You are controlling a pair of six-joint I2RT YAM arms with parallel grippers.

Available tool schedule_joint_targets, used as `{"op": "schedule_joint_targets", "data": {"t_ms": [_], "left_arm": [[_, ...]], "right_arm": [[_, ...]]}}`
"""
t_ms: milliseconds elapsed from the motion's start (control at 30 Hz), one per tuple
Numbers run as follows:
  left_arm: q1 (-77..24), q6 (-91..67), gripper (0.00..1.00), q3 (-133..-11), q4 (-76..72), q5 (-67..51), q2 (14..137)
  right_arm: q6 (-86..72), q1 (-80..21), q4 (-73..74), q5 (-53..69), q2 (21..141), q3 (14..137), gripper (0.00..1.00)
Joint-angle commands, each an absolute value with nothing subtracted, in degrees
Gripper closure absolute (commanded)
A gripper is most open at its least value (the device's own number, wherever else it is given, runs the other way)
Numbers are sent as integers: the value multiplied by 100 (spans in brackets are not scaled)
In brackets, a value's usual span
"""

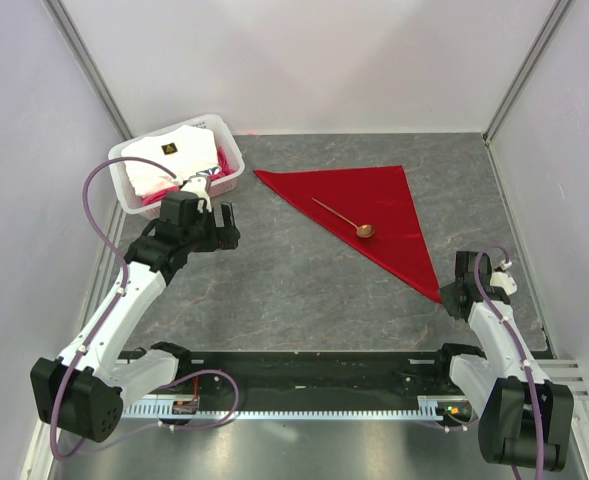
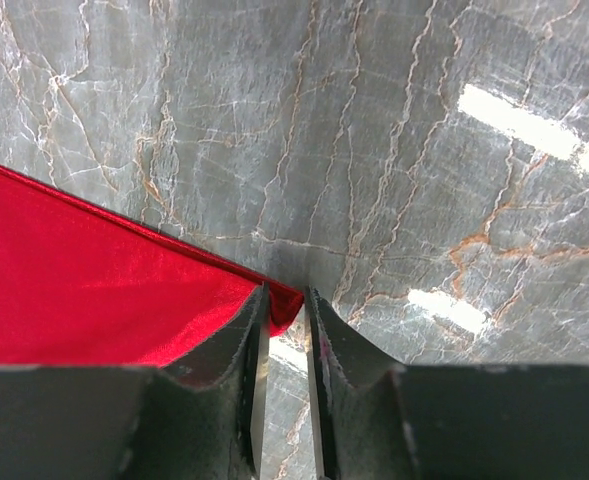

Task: Fold the napkin, place the utensils inside, and roll it up
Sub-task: Fold the napkin

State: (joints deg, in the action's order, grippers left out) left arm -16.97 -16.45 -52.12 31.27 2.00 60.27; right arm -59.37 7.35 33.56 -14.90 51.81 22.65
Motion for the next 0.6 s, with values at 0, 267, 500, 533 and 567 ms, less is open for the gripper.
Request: {"op": "schedule_joint_targets", "data": {"t_ms": [0,267,500,533,567], "left_arm": [[-1740,-1512,0,-5379,3094,246,5986],[-1749,-1512,0,-5379,3094,246,5977],[-1749,-1503,0,-5379,3094,255,5968],[-1749,-1503,0,-5379,3094,255,5976],[-1749,-1503,0,-5370,3094,255,5968]], "right_arm": [[-5722,765,3234,-1608,5186,2434,75],[-5212,765,3147,-1617,5142,2707,94],[-4869,738,3024,-1512,5238,3093,100],[-4800,738,2997,-1486,5273,3120,100],[-4790,721,2980,-1442,5291,3172,100]]}}
